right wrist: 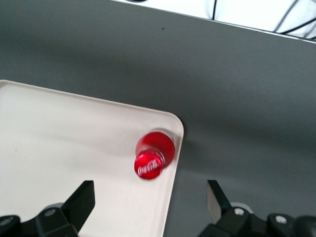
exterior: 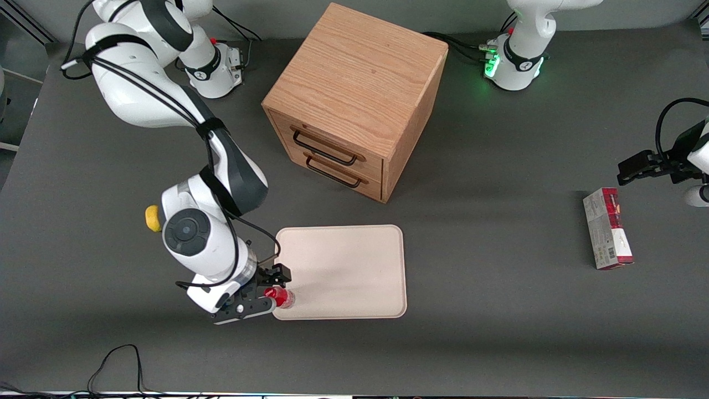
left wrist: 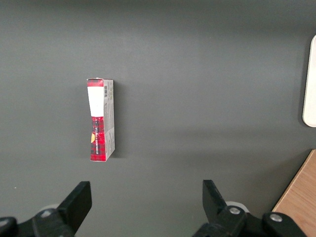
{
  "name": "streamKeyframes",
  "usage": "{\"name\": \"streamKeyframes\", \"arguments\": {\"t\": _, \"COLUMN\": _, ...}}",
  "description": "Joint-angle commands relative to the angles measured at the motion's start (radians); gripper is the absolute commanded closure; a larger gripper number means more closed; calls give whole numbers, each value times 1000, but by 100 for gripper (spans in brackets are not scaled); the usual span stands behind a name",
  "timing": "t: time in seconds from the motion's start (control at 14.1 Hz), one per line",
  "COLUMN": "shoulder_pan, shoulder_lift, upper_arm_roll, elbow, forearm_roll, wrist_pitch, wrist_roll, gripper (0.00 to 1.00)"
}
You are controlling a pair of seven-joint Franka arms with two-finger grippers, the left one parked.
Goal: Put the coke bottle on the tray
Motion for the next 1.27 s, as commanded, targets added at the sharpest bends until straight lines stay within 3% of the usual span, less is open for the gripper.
{"name": "streamKeyframes", "arguments": {"t": 0.0, "shoulder_pan": -43, "shoulder_lift": -150, "upper_arm_roll": 1, "elbow": -67, "forearm_roll": 101, "wrist_pitch": -138, "wrist_roll": 7, "gripper": 0}}
{"name": "streamKeyframes", "arguments": {"t": 0.14, "shoulder_pan": -66, "shoulder_lift": -309, "upper_arm_roll": -50, "elbow": -205, "forearm_roll": 186, "wrist_pitch": -172, "wrist_roll": 2, "gripper": 0}}
{"name": "streamKeyframes", "arguments": {"t": 0.35, "shoulder_pan": -61, "shoulder_lift": -578, "upper_arm_roll": -221, "elbow": -479, "forearm_roll": 357, "wrist_pitch": -168, "wrist_roll": 0, "gripper": 0}}
{"name": "streamKeyframes", "arguments": {"t": 0.78, "shoulder_pan": -58, "shoulder_lift": -1018, "upper_arm_roll": -340, "elbow": -932, "forearm_roll": 369, "wrist_pitch": -177, "wrist_roll": -1, "gripper": 0}}
{"name": "streamKeyframes", "arguments": {"t": 1.2, "shoulder_pan": -58, "shoulder_lift": -1066, "upper_arm_roll": -372, "elbow": -897, "forearm_roll": 312, "wrist_pitch": -300, "wrist_roll": -12, "gripper": 0}}
